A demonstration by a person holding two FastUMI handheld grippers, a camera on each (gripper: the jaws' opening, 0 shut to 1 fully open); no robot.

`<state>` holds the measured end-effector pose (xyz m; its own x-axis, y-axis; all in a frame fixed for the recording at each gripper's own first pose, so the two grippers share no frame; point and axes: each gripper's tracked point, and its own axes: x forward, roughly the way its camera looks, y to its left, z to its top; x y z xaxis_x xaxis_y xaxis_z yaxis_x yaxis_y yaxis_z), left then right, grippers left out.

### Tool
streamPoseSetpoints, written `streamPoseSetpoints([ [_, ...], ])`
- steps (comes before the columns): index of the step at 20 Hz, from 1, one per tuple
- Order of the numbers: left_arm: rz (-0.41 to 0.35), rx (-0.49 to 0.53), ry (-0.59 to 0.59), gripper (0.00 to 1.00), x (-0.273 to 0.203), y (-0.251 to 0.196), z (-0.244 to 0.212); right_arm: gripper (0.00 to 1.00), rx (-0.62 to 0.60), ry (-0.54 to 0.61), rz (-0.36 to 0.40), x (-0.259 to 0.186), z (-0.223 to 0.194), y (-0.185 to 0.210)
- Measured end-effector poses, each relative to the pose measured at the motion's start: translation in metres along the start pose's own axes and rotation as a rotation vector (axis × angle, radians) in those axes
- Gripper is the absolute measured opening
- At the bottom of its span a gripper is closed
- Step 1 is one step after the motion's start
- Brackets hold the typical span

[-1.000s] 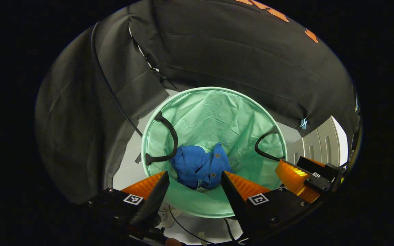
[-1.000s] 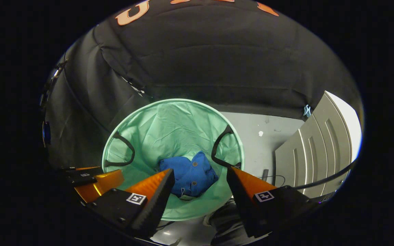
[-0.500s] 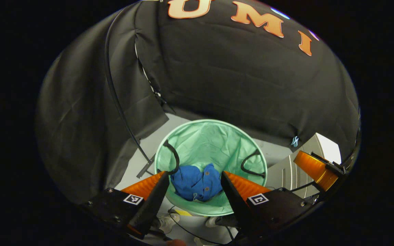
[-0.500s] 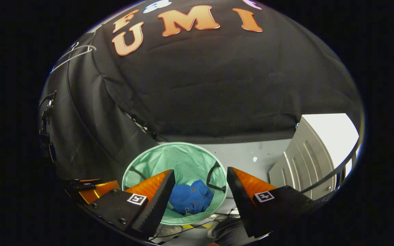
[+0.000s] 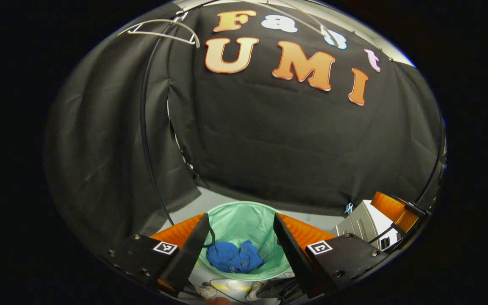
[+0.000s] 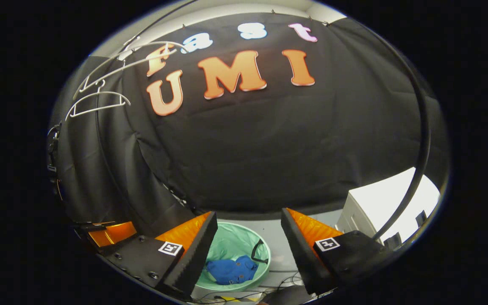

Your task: Grasp the clothes on the hanger with both hands and then place them into the laundry hamper below.

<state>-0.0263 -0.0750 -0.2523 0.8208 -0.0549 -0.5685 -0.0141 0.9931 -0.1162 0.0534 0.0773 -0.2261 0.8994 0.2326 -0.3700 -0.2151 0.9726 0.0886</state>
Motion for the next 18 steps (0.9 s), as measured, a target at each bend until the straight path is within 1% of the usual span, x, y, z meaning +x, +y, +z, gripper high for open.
streamPoseSetpoints([
  [2, -0.008, 0.004, -0.068, 0.96, -0.019, 0.001, 0.025, 0.99, -0.021, -0.058, -0.007, -0.019, 0.021, 0.001],
  [5, -0.002, 0.017, -0.165, 0.96, -0.040, 0.006, 0.061, 0.98, -0.054, -0.125, -0.033, -0.046, 0.051, -0.007],
  [6, -0.002, 0.016, -0.195, 0.96, -0.049, 0.008, 0.073, 0.89, -0.061, -0.142, -0.038, -0.052, 0.061, -0.008],
  [10, -0.010, 0.008, -0.289, 0.96, -0.076, 0.013, 0.110, 0.89, -0.102, -0.215, -0.050, -0.084, 0.099, -0.004],
  [11, -0.003, 0.011, -0.318, 0.94, -0.084, 0.018, 0.122, 0.89, -0.110, -0.236, -0.050, -0.089, 0.110, -0.002],
  [12, 0.006, 0.018, -0.346, 0.95, -0.091, 0.021, 0.132, 0.89, -0.111, -0.254, -0.050, -0.096, 0.117, -0.002],
  [14, 0.020, 0.026, -0.389, 0.95, -0.107, 0.030, 0.149, 0.89, -0.108, -0.285, -0.048, -0.109, 0.132, -0.003],
  [17, 0.008, 0.018, -0.430, 0.93, -0.123, 0.032, 0.171, 0.89, -0.112, -0.339, -0.051, -0.127, 0.161, -0.003],
  [18, 0.011, 0.014, -0.444, 0.93, -0.130, 0.039, 0.180, 0.98, -0.122, -0.357, -0.063, -0.133, 0.168, -0.006],
])
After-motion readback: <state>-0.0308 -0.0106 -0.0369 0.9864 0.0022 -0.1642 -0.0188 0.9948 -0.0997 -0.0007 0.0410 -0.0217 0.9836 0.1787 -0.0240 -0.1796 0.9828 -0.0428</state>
